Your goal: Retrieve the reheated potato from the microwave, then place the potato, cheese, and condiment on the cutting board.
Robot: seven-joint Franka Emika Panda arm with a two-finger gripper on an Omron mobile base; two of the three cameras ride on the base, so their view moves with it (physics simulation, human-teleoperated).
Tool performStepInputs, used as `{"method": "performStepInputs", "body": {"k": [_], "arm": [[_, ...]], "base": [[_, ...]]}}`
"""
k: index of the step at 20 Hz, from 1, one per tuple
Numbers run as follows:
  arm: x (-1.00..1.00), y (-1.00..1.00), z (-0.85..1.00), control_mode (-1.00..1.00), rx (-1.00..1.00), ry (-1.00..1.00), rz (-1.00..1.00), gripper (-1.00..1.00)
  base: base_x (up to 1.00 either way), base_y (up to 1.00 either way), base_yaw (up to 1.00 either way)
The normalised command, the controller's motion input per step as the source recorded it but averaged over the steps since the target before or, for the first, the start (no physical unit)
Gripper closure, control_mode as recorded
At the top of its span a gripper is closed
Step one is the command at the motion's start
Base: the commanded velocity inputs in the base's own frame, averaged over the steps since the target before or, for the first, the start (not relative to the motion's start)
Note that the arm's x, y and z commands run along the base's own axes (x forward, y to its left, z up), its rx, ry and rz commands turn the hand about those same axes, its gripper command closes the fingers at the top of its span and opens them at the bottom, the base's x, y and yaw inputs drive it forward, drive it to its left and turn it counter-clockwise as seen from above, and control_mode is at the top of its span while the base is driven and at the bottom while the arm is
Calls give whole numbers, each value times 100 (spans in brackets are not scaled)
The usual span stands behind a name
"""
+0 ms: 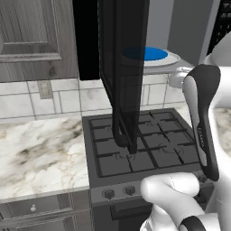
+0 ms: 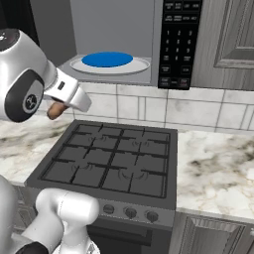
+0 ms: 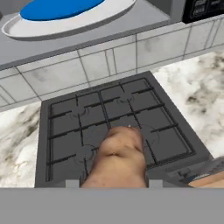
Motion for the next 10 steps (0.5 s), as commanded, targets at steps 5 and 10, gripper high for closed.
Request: {"method": "performStepInputs", "body": {"k": [5, 10], "arm": [[-7, 11, -73, -100, 16, 15, 0, 100], [11, 8, -68, -100, 14, 9, 0, 100]], "base": [[0, 0, 0], [0, 0, 0]]}}
